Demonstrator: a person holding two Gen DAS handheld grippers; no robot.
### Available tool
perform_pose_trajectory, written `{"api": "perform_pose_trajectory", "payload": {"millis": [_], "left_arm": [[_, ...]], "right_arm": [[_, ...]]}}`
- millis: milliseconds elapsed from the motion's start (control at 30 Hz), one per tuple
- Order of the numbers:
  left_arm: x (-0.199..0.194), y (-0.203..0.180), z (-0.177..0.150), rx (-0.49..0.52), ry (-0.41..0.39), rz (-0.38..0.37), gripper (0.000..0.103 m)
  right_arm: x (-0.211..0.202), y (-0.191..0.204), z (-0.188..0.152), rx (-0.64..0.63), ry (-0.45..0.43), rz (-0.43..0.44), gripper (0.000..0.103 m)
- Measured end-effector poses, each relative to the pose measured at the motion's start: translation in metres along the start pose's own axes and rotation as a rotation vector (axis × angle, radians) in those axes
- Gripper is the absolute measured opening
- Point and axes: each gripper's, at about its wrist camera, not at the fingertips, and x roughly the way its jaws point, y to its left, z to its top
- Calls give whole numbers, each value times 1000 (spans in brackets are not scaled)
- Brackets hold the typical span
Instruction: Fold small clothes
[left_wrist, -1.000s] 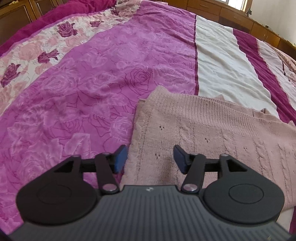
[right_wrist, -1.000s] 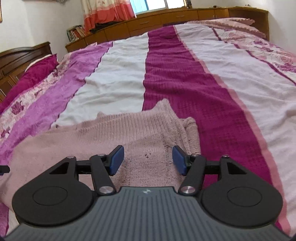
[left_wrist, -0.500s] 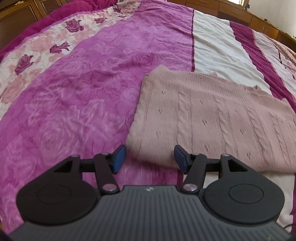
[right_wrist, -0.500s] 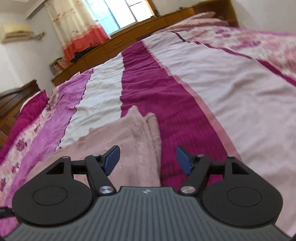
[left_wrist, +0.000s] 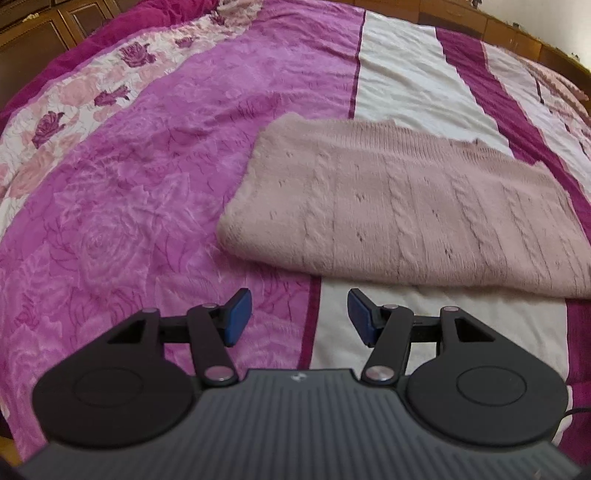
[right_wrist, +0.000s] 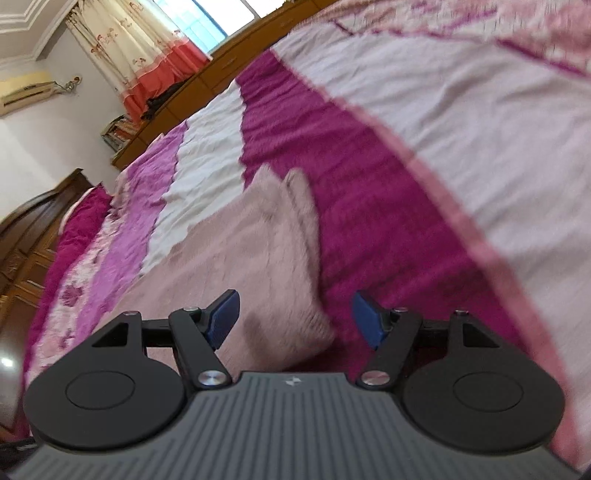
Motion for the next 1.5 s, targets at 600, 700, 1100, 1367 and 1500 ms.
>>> {"api": "perform_pose_trajectory", "payload": {"millis": [600,700,1100,1367,1500], "left_arm": [[7,-11,-11,34,42,22,78],[6,-12,-10,42,34,27,79],[8,-7,-10,29,41,41,79],[9,4,-9,16,41,60,79],[8,11,-7,3,35,69,79]], "right_arm": [[11,-1,-19,-17,-19,91,76],[17,-3,-15,45,-20,116,76],[38,4,-6,104,-70,98,63],[38,6,-2,105,-98,119,29],[32,21,5,74,-117,149,28]]}}
